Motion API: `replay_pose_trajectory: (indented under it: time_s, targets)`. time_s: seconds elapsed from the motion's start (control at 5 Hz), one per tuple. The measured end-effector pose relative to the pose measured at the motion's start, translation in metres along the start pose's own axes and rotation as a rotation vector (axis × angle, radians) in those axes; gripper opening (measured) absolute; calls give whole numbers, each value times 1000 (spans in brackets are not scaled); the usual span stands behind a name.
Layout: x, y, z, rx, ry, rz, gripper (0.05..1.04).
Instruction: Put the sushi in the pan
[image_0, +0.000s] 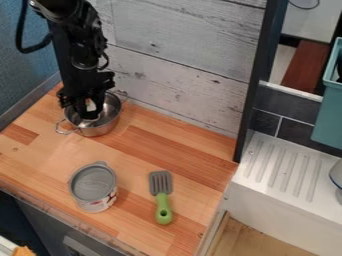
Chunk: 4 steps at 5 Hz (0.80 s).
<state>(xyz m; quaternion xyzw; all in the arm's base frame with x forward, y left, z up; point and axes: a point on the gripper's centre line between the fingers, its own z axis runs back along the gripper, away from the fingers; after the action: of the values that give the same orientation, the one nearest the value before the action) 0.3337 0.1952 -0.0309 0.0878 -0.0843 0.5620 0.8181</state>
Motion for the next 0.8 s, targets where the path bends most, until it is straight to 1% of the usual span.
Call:
replay_pose_trajectory:
  time_s: [0.2, 0.4, 0.6, 0.8]
  targets:
    - [4, -2, -4, 15, -3, -4, 499]
    - [4, -1, -3, 22, -1, -5, 815]
    - [-3, 4, -7, 35, 9, -13, 1014]
    - [-6, 6, 0, 17, 11, -12, 1011]
